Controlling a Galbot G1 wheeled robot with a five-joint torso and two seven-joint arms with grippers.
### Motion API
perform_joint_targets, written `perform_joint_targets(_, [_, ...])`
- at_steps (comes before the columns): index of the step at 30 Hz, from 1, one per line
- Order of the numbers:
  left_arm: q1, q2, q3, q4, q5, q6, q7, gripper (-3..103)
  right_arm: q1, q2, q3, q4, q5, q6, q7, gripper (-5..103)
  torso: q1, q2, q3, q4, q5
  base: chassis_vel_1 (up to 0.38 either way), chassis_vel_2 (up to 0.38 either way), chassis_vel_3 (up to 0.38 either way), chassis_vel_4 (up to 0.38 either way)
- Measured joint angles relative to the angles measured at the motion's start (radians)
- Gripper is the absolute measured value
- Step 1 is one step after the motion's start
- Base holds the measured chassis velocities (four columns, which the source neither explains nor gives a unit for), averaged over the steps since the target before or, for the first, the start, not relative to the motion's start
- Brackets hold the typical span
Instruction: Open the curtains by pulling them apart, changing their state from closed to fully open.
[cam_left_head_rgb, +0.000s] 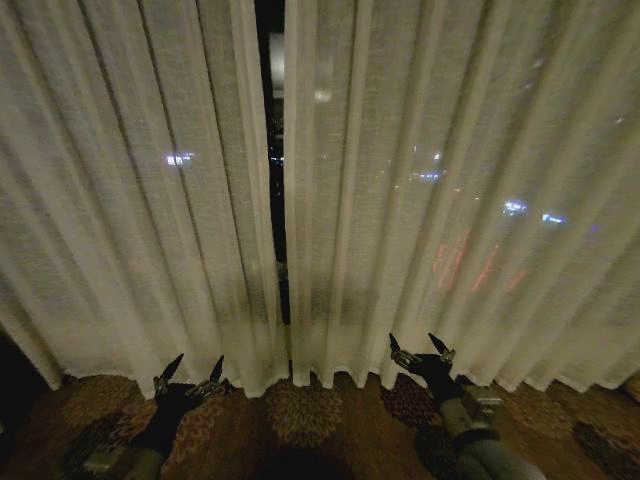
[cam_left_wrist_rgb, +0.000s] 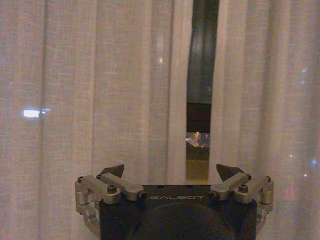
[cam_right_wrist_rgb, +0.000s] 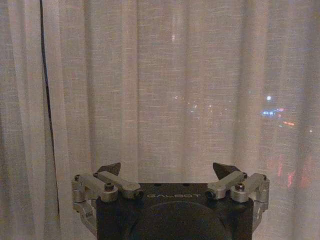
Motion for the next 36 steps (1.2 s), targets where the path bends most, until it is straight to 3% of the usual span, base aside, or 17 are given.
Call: perform_joint_targets(36, [0.002, -0.008, -0.007, -0.002, 0.001, -0.019, 0.003, 100, -0.015, 0.01, -0.052, -0.008, -0.027, 0.026, -0.023, 100, 0.0, 0.0, 0.0, -0.0001, -0.0001, -0.056, 0.267, 0.051, -0.266])
